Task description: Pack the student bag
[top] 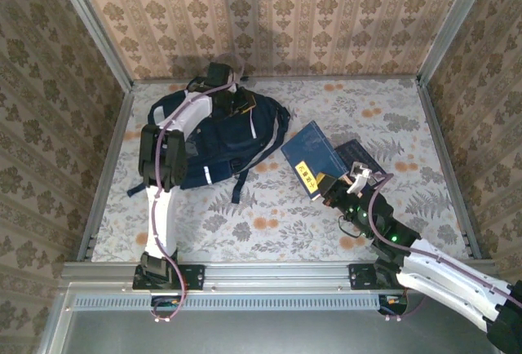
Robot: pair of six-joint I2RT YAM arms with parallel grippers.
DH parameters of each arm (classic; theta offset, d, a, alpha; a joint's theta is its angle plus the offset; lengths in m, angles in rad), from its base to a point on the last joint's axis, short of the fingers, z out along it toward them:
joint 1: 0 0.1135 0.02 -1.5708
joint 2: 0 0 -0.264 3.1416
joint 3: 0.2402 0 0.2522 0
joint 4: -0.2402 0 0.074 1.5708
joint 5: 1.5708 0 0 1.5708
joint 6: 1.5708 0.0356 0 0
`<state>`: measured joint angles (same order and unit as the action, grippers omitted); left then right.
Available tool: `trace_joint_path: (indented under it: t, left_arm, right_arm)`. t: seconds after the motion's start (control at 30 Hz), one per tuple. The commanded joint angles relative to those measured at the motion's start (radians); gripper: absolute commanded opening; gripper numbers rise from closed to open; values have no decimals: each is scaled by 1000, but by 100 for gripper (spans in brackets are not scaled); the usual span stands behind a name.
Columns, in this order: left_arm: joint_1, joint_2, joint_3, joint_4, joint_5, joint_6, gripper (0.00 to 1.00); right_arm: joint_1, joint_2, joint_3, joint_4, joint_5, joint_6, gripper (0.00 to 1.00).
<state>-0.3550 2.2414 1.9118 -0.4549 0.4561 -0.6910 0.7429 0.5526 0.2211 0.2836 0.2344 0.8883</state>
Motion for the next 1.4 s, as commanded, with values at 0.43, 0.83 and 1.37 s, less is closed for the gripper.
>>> trace_joint_path:
  t: [0.43,0.83,1.37]
  left_arm:
    - [-144,-179,58,-241,87,199,0]
    - [-109,-449,-34,-379,175,297,0]
    - [-132,-509,-85,-435,272,329,0]
  right_arm:
    - [-57,-69,153,-265,105,-102,0]
    - [-251,96,260,-319,-185,-19,0]
    - [-257,501,291,259,-595,293,0]
